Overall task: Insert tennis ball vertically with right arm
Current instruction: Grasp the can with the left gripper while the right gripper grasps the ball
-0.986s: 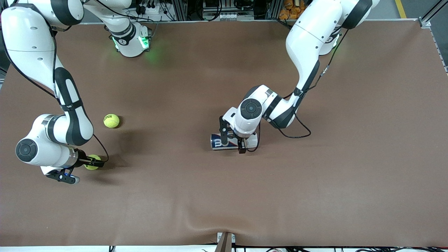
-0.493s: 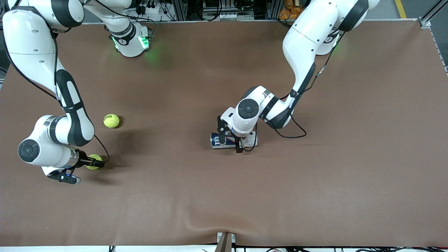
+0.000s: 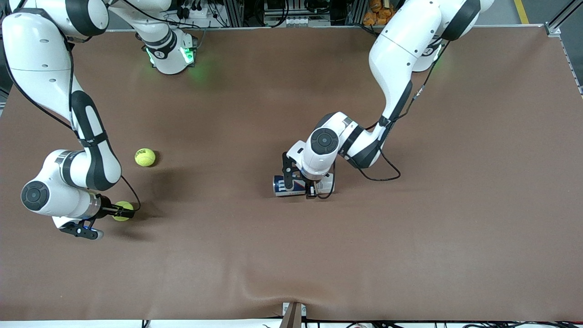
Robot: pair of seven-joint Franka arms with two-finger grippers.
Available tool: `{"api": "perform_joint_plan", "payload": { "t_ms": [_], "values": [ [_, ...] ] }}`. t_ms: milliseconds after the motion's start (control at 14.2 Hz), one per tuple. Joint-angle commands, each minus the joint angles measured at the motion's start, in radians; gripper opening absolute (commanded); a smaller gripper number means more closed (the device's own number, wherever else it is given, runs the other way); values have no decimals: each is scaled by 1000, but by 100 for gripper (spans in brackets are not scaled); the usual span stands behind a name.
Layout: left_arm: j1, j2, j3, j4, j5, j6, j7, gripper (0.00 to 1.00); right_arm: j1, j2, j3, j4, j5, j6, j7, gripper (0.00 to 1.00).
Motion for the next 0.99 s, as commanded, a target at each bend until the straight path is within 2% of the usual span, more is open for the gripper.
{"api": "perform_joint_plan", "payload": {
  "t_ms": [0,141,282,564,705,916],
  "values": [
    [32,-47,0,-7,6,-4,7,63,-12,9,10,8,0,9,4,95],
    [90,-64,-52,2,2,-7,50,61,-12,9,10,8,2,9,5,78],
    [182,-63,-139,42,-43,-7,123,60,-14,9,10,8,2,8,4,69],
    [367,-54,-340,55,-113,24,219,61,-12,6,10,10,2,5,2,68],
    [441,-34,-426,50,-187,111,265,62,-12,-3,10,11,2,-1,1,68],
    [437,-8,-442,52,-325,174,341,63,-9,-46,10,11,2,-18,-5,68]
  ]
}}
